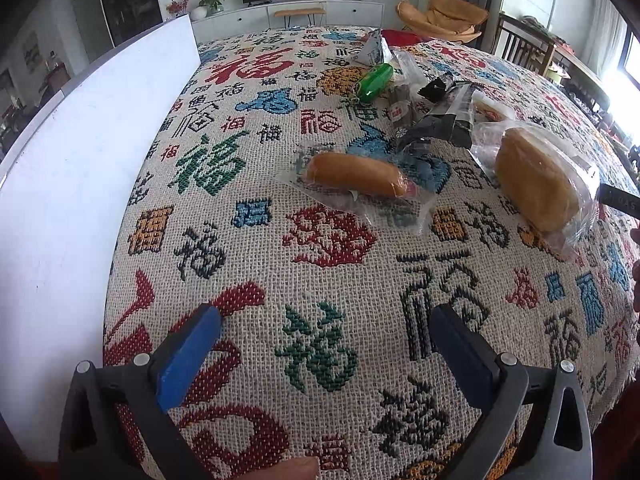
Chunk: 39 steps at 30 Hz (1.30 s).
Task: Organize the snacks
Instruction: 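Grasp the wrapped orange roll with the left tool while the right tool grasps the bagged square cake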
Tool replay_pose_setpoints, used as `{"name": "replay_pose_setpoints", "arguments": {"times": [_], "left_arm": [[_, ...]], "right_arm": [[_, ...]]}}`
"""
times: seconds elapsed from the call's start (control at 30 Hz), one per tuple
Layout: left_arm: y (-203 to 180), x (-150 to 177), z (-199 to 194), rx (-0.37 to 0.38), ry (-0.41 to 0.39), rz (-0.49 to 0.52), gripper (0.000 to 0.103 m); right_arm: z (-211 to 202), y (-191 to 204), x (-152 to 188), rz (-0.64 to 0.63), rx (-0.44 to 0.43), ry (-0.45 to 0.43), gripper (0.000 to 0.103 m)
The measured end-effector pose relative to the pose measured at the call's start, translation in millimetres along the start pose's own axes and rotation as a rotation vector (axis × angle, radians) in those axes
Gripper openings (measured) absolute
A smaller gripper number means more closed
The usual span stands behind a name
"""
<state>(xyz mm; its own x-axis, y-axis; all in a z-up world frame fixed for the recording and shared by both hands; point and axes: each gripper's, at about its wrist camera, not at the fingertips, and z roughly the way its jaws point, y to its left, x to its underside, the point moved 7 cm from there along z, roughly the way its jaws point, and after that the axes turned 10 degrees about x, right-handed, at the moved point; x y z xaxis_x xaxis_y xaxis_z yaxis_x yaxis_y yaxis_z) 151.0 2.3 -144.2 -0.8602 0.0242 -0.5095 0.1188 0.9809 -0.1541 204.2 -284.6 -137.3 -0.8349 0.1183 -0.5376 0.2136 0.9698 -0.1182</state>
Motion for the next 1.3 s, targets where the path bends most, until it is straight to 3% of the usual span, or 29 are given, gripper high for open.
{"name": "replay_pose_setpoints", "arguments": {"times": [0.2, 0.33, 0.5, 0.6, 0.73, 0.87, 0.97, 1.03, 1.2, 1.3], "left_arm": [[0, 5, -4, 0.003, -0.077, 0.019, 0.103], [2, 1, -3, 0.001, 0.006, -0.042, 0.103], [-11, -21, 5, 0.151, 0.032, -0.103, 0.103], [-27, -41, 15, 0.301, 0.024, -0.092, 0.103], [-27, -83, 33, 0.411, -0.011, -0.074, 0.103], [16, -129, 40, 0.315, -0.072, -0.185, 0.103], [33, -135, 29, 0.342, -0.115, -0.260, 0.103], [34, -131, 27, 0.307, -0.109, -0.236, 0.103], [23, -121, 45, 0.094, -0.025, -0.096, 0.102], [24, -114, 60, -0.006, 0.008, -0.113, 0.100]], "right_arm": [[9, -2, -11, 0.028, 0.000, -0.042, 0.089], [9, -3, -11, 0.025, 0.005, -0.042, 0.089], [8, -3, -9, 0.020, 0.010, -0.039, 0.089], [9, -3, -9, 0.021, 0.009, -0.039, 0.089], [9, -3, -10, 0.021, 0.010, -0.039, 0.089], [9, -4, -10, 0.020, 0.012, -0.039, 0.090], [9, -4, -10, 0.019, 0.012, -0.039, 0.090], [9, -4, -9, 0.019, 0.013, -0.039, 0.090], [10, -4, -11, 0.022, 0.008, -0.038, 0.091], [10, -4, -10, 0.022, 0.008, -0.038, 0.091]]}}
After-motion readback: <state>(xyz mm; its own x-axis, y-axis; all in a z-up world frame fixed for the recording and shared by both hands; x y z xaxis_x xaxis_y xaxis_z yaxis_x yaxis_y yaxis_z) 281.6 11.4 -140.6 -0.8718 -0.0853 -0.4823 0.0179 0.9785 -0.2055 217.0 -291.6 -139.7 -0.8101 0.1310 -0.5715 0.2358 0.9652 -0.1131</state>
